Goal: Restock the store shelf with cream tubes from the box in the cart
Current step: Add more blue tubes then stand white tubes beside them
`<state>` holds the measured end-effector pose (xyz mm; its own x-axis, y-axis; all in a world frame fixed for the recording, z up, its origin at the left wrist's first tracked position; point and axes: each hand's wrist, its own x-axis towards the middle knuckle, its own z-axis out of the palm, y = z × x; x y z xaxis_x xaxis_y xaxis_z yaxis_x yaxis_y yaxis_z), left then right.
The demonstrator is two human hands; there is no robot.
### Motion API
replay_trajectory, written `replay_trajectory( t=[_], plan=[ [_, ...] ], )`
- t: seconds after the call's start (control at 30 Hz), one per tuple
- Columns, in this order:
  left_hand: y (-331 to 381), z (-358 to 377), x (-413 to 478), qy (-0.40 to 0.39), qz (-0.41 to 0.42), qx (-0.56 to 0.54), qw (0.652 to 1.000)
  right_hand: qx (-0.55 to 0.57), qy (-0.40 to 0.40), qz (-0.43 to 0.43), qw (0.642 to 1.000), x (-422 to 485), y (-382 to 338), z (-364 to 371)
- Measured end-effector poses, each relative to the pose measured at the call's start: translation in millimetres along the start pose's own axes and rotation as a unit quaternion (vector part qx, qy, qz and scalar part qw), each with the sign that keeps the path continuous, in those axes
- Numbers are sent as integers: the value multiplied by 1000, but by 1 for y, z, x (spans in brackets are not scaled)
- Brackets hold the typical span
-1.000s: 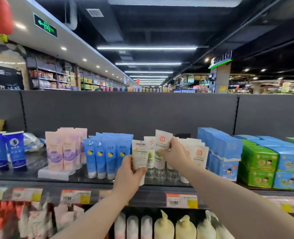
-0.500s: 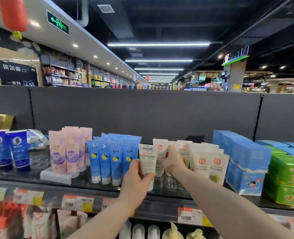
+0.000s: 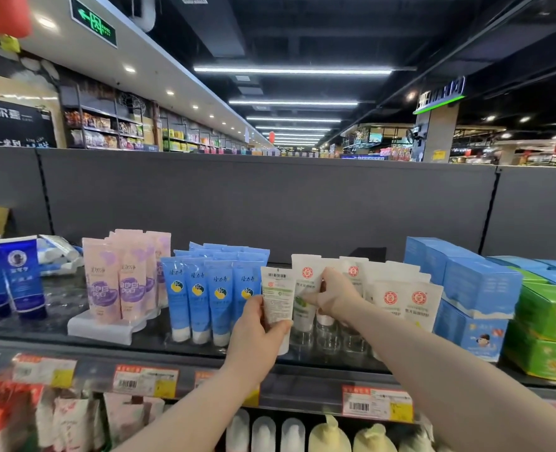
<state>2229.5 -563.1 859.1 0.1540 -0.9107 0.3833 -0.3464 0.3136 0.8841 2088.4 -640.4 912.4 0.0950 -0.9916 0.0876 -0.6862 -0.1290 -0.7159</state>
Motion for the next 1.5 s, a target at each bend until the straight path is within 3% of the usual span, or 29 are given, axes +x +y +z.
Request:
replay_trajectory(
  t=[0.1,0.37,0.43,0.53,0.63,0.77,0.87,0.97,1.1,1.23,1.5],
  plan=[
    [1,-1,2,-3,3,2,1000,0,-35,8,999,0,1,3],
    [7,2,2,-14,8,-13,1000,-49,-38,21,998,4,-1,5],
    [11,3,2,-18,13,-11,1000,-53,-11,3,999,3,-3,-1],
    [17,9,3,-27,19,-16,999,5,99,-57,994,-2,-11,-26],
    [24,20,4,-29,12,-25,999,83,71,-90,990,-21,-34,-59],
    [34,39,11,-43,11,-10,999,-81,-40,-124,988,-40,-47,-81],
    [39,50,12,-74,16,-18,997,-212,-53,-136,966,-42,-42,-84],
    [39,55,12,-88,-2,-35,996,-242,-31,-130,961,-40,-37,-87],
    [22,42,12,-47,17,146,988,-252,-8,-120,960,-34,-31,-92],
    [3,29,8,-91,9,268,959,-256,-2,-115,960,-23,-28,-86],
    [-8,31,11,-125,32,341,931,-316,-9,-114,942,-6,-24,-68]
  ],
)
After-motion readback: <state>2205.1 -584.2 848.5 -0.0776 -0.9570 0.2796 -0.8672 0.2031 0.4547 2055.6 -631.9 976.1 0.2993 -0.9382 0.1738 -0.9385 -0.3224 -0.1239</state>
